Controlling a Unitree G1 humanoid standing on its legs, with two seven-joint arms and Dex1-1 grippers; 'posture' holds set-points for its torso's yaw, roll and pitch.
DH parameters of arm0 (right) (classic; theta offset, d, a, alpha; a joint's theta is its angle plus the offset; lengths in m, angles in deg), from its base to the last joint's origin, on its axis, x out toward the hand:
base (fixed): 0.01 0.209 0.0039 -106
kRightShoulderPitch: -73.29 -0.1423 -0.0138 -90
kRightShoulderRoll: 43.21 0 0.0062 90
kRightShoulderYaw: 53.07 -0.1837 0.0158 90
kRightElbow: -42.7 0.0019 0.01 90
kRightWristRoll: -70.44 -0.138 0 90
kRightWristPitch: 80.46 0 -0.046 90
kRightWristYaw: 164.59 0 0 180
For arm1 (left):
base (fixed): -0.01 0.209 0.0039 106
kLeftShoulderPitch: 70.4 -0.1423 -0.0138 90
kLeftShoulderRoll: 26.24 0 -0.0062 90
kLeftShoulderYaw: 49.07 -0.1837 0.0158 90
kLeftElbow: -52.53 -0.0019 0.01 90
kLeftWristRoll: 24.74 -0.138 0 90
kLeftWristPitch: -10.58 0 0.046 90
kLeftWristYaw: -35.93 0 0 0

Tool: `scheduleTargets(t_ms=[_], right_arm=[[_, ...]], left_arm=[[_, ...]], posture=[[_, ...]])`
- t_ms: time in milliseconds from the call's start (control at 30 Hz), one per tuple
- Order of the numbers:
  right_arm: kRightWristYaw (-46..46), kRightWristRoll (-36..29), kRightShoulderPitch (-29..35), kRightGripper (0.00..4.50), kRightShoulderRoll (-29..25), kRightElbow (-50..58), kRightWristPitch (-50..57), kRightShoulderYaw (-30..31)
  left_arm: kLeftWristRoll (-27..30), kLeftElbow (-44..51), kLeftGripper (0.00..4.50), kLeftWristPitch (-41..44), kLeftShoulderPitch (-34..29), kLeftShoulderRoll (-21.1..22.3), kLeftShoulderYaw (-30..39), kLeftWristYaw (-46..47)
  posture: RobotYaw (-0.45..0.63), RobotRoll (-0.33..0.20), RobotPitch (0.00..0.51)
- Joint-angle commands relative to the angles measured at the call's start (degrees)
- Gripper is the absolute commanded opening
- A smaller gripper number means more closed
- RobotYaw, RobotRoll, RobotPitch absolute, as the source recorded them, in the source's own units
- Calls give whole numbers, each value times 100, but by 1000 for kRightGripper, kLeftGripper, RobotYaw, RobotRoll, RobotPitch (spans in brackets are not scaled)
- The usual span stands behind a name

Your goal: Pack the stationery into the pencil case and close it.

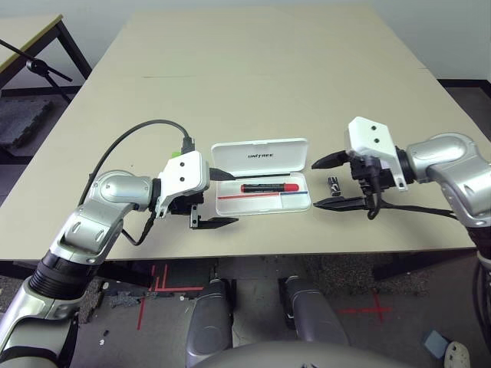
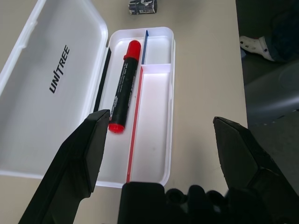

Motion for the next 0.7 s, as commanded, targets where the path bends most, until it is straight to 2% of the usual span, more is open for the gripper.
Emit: scheduleTargets(t_ms=[33,267,467,700], right_arm=[[28,-125,89,4492,-29,156,62,4],[125,-166,114,4492,8,195,75,47],[182,-162,159,4492,23,228,69,67],[227,-84,147,4492,93,185,13,214]], left_arm=[[31,59,4500,92,-105,84,172,108],[97,168,4500,696,-227,144,456,460],[3,158,4500,2007,-321,250,748,1267],[174,10,4500,3398,-56,-137,1106,2204]], posture=[[-32,0,125],[-31,0,125],[-31,0,133],[-20,0,136]])
